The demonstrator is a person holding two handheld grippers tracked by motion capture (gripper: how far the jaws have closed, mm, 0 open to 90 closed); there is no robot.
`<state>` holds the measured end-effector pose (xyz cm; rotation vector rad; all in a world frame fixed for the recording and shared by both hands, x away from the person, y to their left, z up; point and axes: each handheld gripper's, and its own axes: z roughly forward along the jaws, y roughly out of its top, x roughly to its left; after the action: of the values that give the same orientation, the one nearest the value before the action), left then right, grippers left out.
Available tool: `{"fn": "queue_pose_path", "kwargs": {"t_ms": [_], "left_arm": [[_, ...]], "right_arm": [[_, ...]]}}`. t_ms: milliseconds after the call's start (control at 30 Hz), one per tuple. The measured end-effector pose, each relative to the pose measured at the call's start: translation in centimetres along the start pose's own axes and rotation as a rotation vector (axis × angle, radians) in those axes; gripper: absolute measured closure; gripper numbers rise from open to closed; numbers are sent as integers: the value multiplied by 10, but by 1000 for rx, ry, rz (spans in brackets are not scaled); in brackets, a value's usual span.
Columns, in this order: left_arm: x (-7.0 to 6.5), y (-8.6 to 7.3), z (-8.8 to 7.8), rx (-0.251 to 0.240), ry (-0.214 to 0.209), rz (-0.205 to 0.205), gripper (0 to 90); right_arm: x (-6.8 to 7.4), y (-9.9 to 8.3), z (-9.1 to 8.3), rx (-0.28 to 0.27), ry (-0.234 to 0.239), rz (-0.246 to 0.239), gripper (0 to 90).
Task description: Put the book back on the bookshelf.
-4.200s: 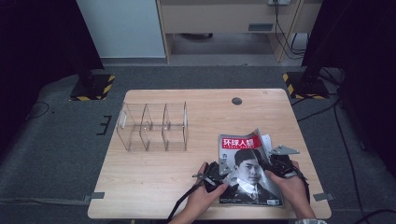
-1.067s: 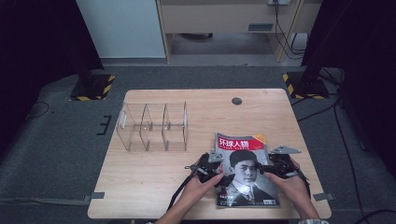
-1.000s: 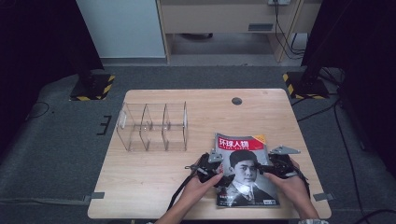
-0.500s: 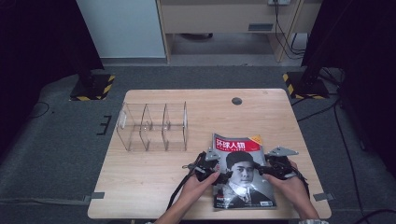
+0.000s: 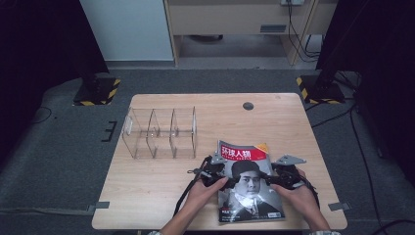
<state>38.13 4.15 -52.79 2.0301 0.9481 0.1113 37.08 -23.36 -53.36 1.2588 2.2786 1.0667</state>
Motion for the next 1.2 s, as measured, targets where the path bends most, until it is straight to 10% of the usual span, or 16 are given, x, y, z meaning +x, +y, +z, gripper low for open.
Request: {"fn": "queue_pose_path", "kwargs": {"t_ms": [567,1200], "left_arm": [[17,15,-9,-2,-22,-52,703],[13,49,-3,63,-15,22,590]], "right_arm": [[1,0,2,-6,-6,17,384],[0,-2,2,-23,4,10,389]]}}
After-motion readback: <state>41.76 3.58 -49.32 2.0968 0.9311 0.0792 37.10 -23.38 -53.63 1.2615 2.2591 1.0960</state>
